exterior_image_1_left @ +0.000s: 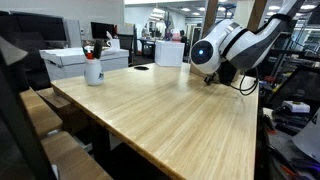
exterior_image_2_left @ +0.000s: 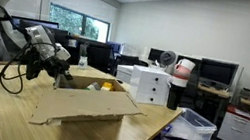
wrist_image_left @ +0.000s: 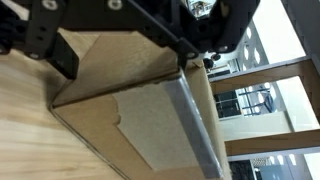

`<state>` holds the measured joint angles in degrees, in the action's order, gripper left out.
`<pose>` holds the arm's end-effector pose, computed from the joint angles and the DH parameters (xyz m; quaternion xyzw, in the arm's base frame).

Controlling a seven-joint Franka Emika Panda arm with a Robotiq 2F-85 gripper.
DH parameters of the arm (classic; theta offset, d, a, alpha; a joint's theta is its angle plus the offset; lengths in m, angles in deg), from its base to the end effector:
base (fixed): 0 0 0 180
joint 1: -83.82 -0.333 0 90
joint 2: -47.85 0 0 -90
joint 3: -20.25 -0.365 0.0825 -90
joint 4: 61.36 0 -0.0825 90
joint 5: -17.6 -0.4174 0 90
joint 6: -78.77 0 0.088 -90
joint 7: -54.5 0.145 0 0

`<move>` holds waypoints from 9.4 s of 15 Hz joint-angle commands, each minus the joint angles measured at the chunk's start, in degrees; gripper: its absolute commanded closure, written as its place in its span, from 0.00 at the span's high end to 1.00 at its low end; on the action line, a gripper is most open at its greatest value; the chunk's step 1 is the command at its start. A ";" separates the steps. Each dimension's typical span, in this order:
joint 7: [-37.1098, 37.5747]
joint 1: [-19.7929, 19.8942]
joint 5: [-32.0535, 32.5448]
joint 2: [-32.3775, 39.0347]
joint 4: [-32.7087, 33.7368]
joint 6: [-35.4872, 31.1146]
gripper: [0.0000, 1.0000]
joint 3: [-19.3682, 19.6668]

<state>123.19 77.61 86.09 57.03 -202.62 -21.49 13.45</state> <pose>0.4475 -0.0167 0.2353 0.8194 -0.0618 0.0328 0.5690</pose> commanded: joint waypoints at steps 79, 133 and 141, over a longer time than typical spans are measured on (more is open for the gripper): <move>-22.95 0.14 -36.65 -8.86 5.27 1.19 0.05 0.99; -6.48 -0.56 -39.07 1.61 12.09 -9.89 0.04 4.32; -6.76 0.09 -36.64 3.03 14.71 -11.90 0.04 6.29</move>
<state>115.51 77.54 47.82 59.15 -188.94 -31.62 18.79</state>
